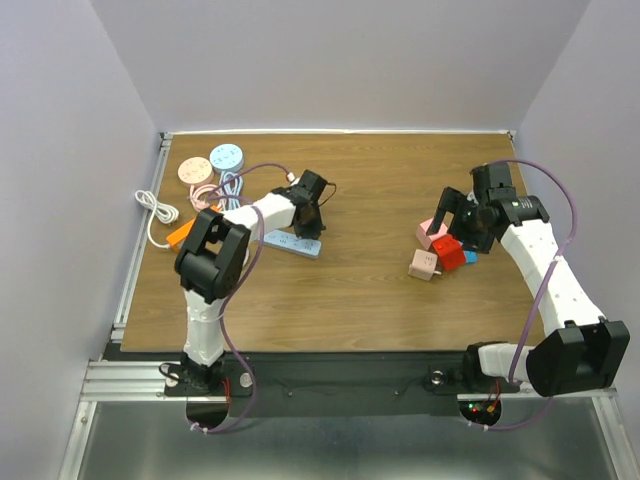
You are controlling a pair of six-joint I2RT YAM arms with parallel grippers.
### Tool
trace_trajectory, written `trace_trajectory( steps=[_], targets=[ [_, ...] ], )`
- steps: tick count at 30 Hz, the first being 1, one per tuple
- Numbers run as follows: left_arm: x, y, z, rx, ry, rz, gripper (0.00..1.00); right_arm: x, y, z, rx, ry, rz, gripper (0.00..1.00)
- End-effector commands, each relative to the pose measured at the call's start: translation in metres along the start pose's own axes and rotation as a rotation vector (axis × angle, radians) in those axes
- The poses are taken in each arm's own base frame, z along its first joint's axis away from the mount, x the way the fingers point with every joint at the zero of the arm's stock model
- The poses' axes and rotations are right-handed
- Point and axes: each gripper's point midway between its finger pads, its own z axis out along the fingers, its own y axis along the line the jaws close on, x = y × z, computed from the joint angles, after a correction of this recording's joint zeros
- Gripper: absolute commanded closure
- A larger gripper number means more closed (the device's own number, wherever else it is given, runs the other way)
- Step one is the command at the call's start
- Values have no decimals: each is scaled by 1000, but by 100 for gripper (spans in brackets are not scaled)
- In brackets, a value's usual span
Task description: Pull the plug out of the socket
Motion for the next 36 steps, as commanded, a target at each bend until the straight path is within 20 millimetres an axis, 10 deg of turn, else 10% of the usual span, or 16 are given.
trace_trajectory(
  steps=[1,7,12,21,25,27,28,36],
  targets=[
    [63,41,-22,-56,115,-29,100,-8,4,-2,-28,-44,-17,0],
    [117,90,-63,-104,147,-120,100,0,1,3,-28,-25,-16,0],
    [121,105,-94,-122,93,-198,100,2,3,6,-40,-8,-16,0],
    [40,95,-153,-94,-168,-233,100,5,16,5,-112,8,-29,0],
    [-18,62,-206,36,-347,-206,63,7,39,-2,-211,12,-72,0],
    [-44,47,-234,99,-433,-184,34,5,54,-10,-268,-1,-106,0],
    [-57,39,-249,130,-479,-171,2,3,62,-14,-302,-5,-114,0],
    [-94,6,-304,291,-613,-136,1,-8,88,-39,-398,-55,-159,0]
  ],
)
